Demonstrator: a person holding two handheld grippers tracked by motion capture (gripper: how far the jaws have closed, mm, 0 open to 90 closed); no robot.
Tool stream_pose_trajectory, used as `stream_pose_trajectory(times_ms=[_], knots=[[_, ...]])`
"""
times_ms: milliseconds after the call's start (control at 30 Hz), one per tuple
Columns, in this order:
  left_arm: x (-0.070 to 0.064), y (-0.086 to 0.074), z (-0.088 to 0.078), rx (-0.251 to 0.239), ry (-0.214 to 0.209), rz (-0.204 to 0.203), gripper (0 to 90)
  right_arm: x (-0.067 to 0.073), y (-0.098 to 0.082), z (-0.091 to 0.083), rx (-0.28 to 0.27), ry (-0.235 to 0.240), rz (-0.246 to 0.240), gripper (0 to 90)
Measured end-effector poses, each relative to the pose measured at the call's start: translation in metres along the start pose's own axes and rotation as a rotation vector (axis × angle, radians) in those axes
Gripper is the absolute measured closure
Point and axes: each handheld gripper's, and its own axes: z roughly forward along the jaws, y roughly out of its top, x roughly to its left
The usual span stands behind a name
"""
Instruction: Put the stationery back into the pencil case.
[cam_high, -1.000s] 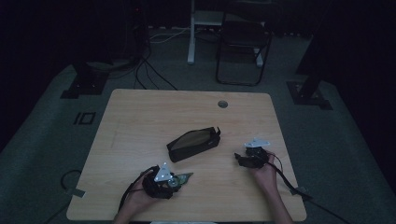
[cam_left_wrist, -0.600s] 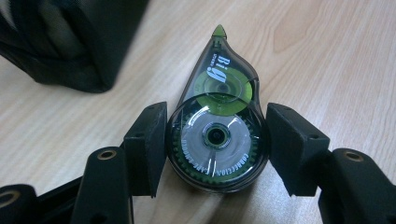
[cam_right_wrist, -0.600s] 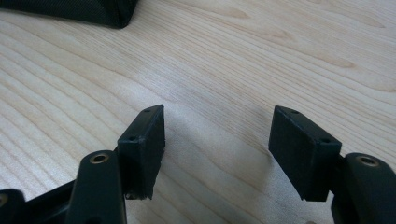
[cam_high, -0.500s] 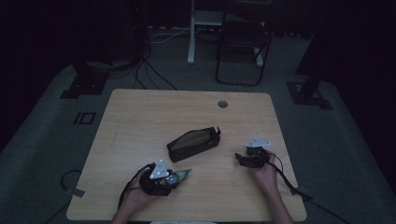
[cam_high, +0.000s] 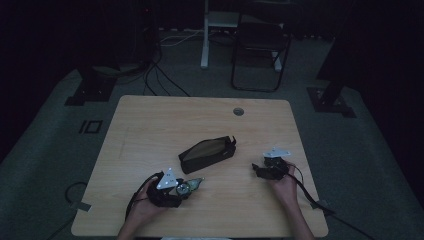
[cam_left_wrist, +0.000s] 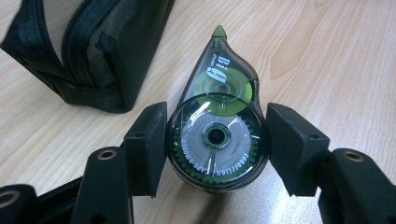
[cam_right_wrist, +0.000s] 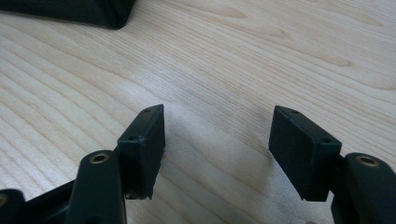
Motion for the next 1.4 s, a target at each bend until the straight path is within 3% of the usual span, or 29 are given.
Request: stream_pose_trajectory(times_ms=[867,1400], knots=[[0.01,0.018,-0.031,-0.046,0.008,0.026,41.7,-0.006,-0.003,0.001,-0.017,0.018,0.029,34.1],[0.017,0.03,-0.045,-0.068,0.022,0.043,41.7,-0.01,-0.005,0.005,-0.018,0.042,0.045,17.1]])
